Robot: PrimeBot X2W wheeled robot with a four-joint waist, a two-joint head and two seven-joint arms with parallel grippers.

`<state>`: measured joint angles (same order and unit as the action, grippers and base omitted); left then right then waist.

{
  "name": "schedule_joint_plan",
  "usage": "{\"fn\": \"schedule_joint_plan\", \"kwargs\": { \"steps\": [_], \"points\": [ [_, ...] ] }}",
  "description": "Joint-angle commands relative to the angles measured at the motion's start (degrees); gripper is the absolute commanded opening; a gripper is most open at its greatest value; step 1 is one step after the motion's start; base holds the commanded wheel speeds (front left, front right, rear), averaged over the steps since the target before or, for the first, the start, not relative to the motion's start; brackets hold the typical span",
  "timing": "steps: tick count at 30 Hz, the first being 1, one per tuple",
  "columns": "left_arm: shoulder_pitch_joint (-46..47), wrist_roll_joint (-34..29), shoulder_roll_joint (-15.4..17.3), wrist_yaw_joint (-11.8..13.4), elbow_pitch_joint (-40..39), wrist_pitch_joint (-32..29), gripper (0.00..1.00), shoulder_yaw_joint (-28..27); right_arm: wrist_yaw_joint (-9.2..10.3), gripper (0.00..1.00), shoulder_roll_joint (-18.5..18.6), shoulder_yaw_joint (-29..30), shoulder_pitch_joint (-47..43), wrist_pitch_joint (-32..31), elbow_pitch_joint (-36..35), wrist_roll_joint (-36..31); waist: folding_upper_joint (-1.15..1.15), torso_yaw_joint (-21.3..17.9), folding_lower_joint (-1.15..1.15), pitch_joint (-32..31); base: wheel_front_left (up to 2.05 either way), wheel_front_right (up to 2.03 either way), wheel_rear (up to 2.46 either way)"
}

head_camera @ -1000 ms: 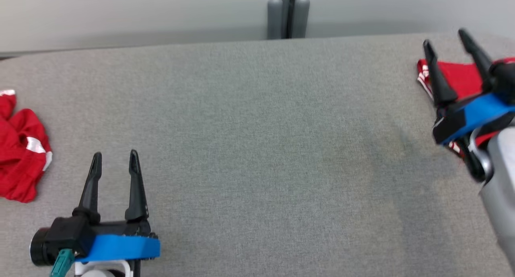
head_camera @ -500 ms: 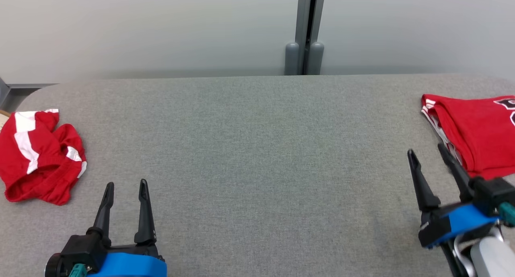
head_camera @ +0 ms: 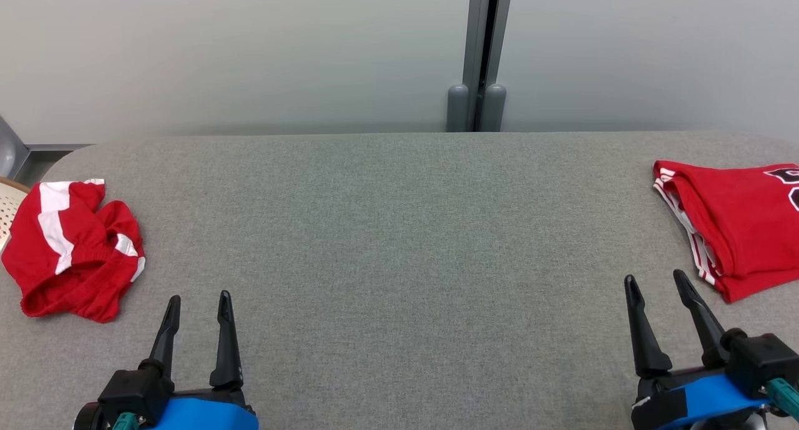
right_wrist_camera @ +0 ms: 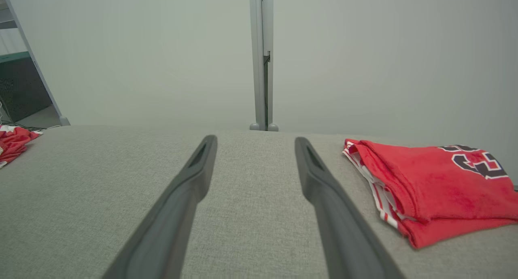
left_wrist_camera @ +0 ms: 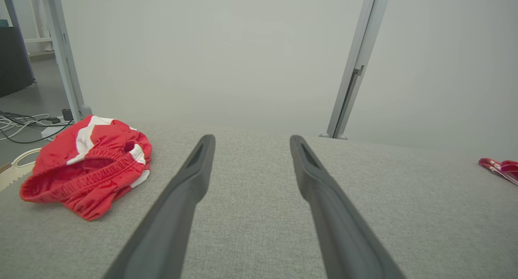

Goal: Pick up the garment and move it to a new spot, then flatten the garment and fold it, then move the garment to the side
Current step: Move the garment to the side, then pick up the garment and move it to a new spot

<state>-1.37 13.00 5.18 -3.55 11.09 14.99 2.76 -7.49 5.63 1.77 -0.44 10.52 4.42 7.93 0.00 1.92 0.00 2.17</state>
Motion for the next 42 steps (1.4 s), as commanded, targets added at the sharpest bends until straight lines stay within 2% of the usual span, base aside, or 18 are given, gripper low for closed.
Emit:
{"fn": "schedule_joint_plan", "kwargs": {
  "steps": [1,26,32,42],
  "points": [
    [0.23,-0.29,0.01,-0.10,0.10,0.25,1.00,-0.03,0.00,1.00,-0.64,0.35,-1.37,-0.41,-0.83,-0.62,0.00,-0.02,0.00,-0.07,0.00,0.00,0.00],
    [0.87,-1.55,0.32,0.20,0.28,0.26,1.00,-0.66,0.00,1.00,-2.39,1.13,-3.30,-1.24,-1.63,-1.13,0.00,1.80,0.00,0.23,0.00,0.00,0.00],
    [1.01,-1.46,0.56,0.27,0.19,0.26,1.00,-0.89,0.00,1.00,-2.43,0.88,-3.61,-1.25,-1.37,-0.93,0.00,3.62,0.00,0.26,0.00,0.00,0.00],
    [0.48,-1.16,1.45,0.98,-0.67,0.23,1.00,-1.59,0.00,1.00,-2.60,0.71,-3.92,-1.18,-1.04,-0.61,0.00,10.11,0.00,0.21,0.00,0.00,0.00]
  ]
}}
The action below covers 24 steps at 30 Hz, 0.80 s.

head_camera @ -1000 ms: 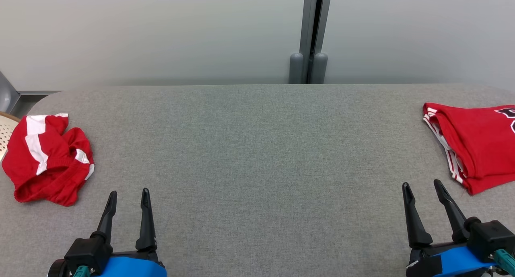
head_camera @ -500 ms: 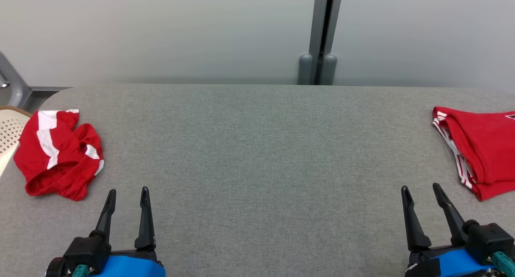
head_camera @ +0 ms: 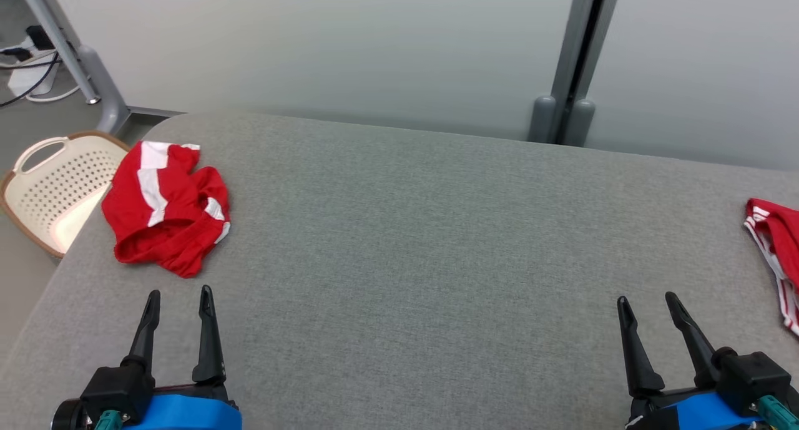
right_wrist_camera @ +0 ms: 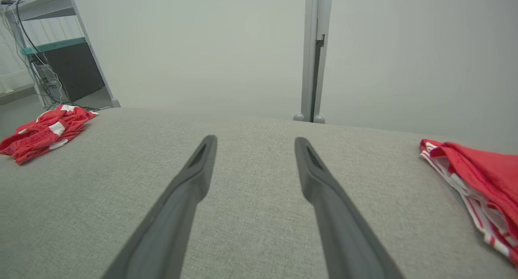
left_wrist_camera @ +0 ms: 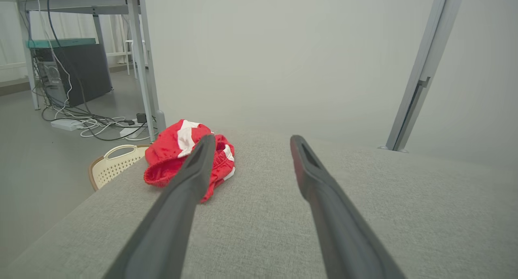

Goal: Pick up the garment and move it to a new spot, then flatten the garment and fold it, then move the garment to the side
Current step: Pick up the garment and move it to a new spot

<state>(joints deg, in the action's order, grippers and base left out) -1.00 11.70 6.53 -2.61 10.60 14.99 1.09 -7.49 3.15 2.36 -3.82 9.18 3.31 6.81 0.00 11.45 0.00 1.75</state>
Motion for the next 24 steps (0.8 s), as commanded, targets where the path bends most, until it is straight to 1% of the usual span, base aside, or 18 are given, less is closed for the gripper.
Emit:
{"fn": "schedule_joint_plan", "kwargs": {
  "steps": [1,16,24],
  "points": [
    [0.11,0.19,0.19,0.03,-0.26,0.20,1.00,0.09,0.00,1.00,-0.13,0.11,-0.50,0.17,0.14,0.52,0.00,1.29,0.00,0.67,0.00,0.00,0.00],
    [-1.12,1.18,1.41,1.57,-1.04,0.05,1.00,-1.28,0.00,1.00,-0.08,-0.35,0.13,-0.23,0.49,0.13,0.00,11.75,0.00,2.15,0.00,0.00,0.00],
    [-2.20,1.49,1.75,2.61,-2.06,-0.10,1.00,-1.71,0.00,1.00,0.16,-0.69,0.87,-0.45,0.16,-0.03,0.00,15.34,0.00,2.92,0.00,0.00,0.00]
  ]
}}
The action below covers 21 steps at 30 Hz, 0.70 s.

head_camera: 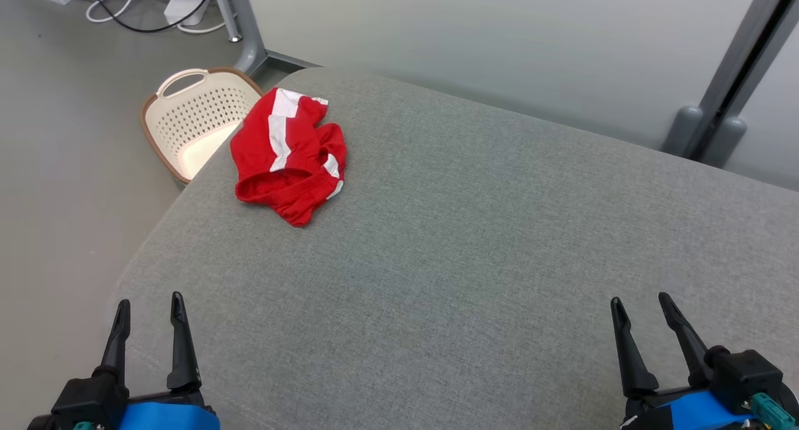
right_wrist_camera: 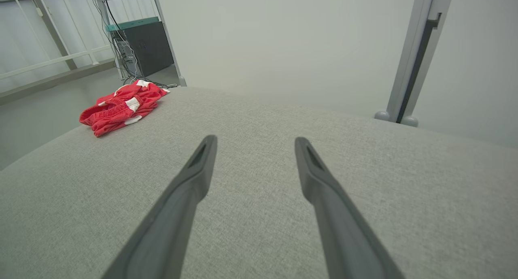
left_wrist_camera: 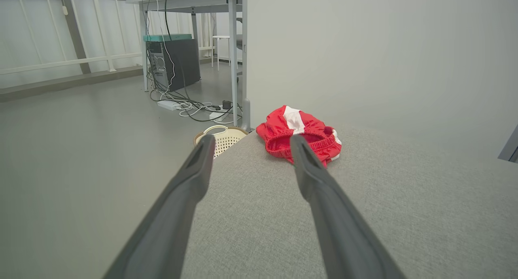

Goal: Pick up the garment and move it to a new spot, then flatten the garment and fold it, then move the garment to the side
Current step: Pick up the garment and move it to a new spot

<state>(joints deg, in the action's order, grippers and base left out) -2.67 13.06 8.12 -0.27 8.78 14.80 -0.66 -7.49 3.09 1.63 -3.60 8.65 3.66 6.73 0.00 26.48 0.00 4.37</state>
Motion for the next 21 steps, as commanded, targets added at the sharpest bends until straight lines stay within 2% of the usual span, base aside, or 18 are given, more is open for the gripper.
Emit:
{"fn": "schedule_joint_plan", "kwargs": {
  "steps": [1,7,14,21],
  "points": [
    [-0.59,0.19,0.24,0.32,-0.32,0.08,1.00,0.02,0.00,1.00,0.22,0.00,0.74,0.06,-0.20,0.04,0.00,0.60,0.00,0.32,0.00,0.00,0.00],
    [-1.02,0.47,0.71,0.79,-0.64,0.10,1.00,-0.35,0.00,1.00,0.32,-0.58,0.78,0.17,0.34,0.29,0.00,1.03,0.00,0.07,0.00,0.00,0.00],
    [-0.40,0.91,1.10,1.19,-0.71,0.05,1.00,-0.54,0.00,1.00,0.75,-1.11,1.32,0.18,0.36,0.56,0.00,-0.51,0.00,0.86,0.00,0.00,0.00],
    [6.88,1.89,3.04,0.38,1.08,-0.24,1.00,-1.71,0.00,1.00,2.55,-1.14,2.96,-0.97,-1.80,-0.10,0.00,-3.82,0.00,3.97,0.00,0.00,0.00]
  ]
}}
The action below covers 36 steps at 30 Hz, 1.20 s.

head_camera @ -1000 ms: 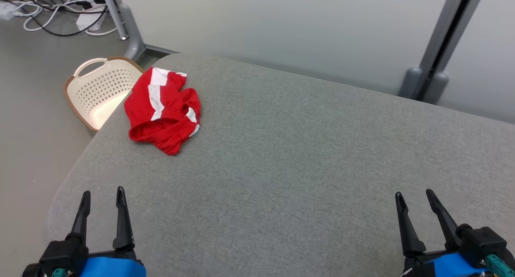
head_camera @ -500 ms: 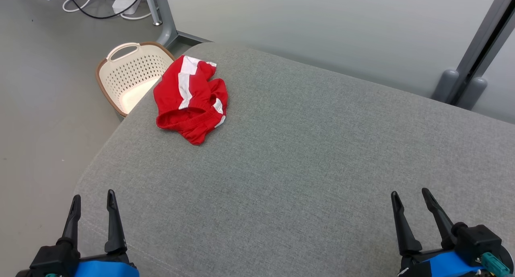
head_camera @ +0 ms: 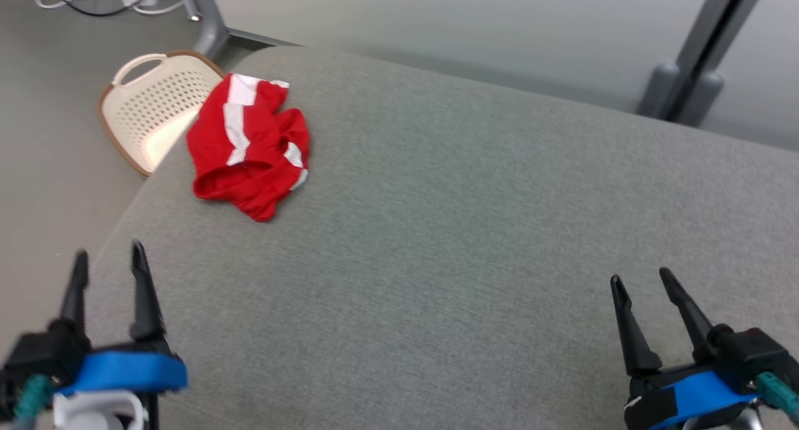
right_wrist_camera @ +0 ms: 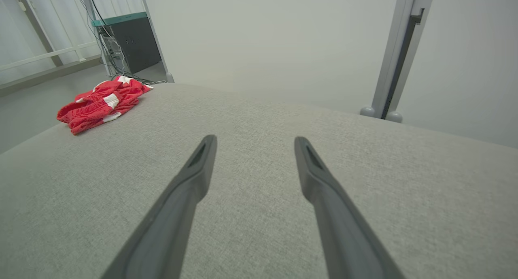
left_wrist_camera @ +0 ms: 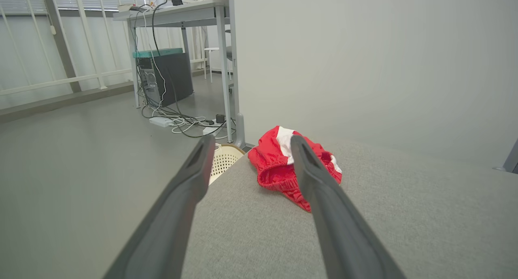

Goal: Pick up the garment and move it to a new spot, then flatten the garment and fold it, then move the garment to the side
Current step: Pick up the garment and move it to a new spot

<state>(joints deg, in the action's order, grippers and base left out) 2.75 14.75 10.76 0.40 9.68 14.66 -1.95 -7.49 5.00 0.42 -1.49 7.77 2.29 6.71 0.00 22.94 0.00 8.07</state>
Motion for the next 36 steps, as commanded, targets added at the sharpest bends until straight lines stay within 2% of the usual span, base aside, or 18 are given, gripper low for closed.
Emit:
{"fn": "schedule_joint_plan", "kwargs": {
  "steps": [1,3,9,10,17,18,23,30,36],
  "points": [
    [3.28,0.48,0.92,-0.29,0.69,-0.13,1.00,-0.84,0.00,1.00,1.10,0.14,1.14,-0.28,-0.96,-0.34,0.00,-0.90,0.00,0.93,0.00,0.00,0.00],
    [7.40,1.13,1.48,0.26,1.76,-0.42,1.00,-1.85,0.00,1.00,1.75,0.46,1.63,-0.77,-2.52,-0.59,0.00,-2.04,0.00,2.47,0.00,0.00,0.00],
    [20.81,2.98,5.89,-0.49,8.26,-1.14,1.00,-4.49,0.00,1.00,3.82,1.16,2.92,-2.99,-8.37,-1.15,0.00,-6.34,0.00,8.47,0.00,0.00,0.00],
    [24.92,3.55,7.41,-0.92,10.92,-1.33,1.00,-5.11,0.00,1.00,4.34,1.29,3.50,-3.83,-10.51,-1.29,0.00,-7.90,0.00,10.64,0.00,0.00,0.00],
    [38.34,4.63,12.81,-2.92,24.31,-3.37,1.00,-5.92,0.00,1.00,5.66,2.54,4.37,-6.11,-17.90,-1.81,0.00,-11.83,0.00,18.07,0.00,0.00,0.00],
    [38.34,4.63,12.81,-2.92,24.31,-3.37,1.00,-5.92,0.00,1.00,5.66,2.54,4.37,-6.11,-17.90,-1.81,0.00,-11.83,0.00,18.07,0.00,0.00,0.00],
    [45.09,5.28,15.30,-4.39,35.49,-5.72,1.00,-5.29,0.00,1.00,5.81,3.49,4.72,-7.49,-22.56,-2.09,0.00,-13.45,0.00,22.52,0.00,0.00,0.00],
    [51.23,7.61,14.42,-7.01,48.05,-15.24,1.00,-2.50,0.00,1.00,6.02,4.69,4.92,-8.62,-26.09,-2.31,0.00,-13.53,0.00,25.78,0.00,0.00,0.00],
    [53.69,9.93,12.49,-7.90,54.24,-24.20,1.00,0.10,0.00,1.00,5.95,4.24,5.25,-9.11,-26.79,-2.60,0.00,-13.29,0.00,26.20,0.00,0.00,0.00]
  ]
}}
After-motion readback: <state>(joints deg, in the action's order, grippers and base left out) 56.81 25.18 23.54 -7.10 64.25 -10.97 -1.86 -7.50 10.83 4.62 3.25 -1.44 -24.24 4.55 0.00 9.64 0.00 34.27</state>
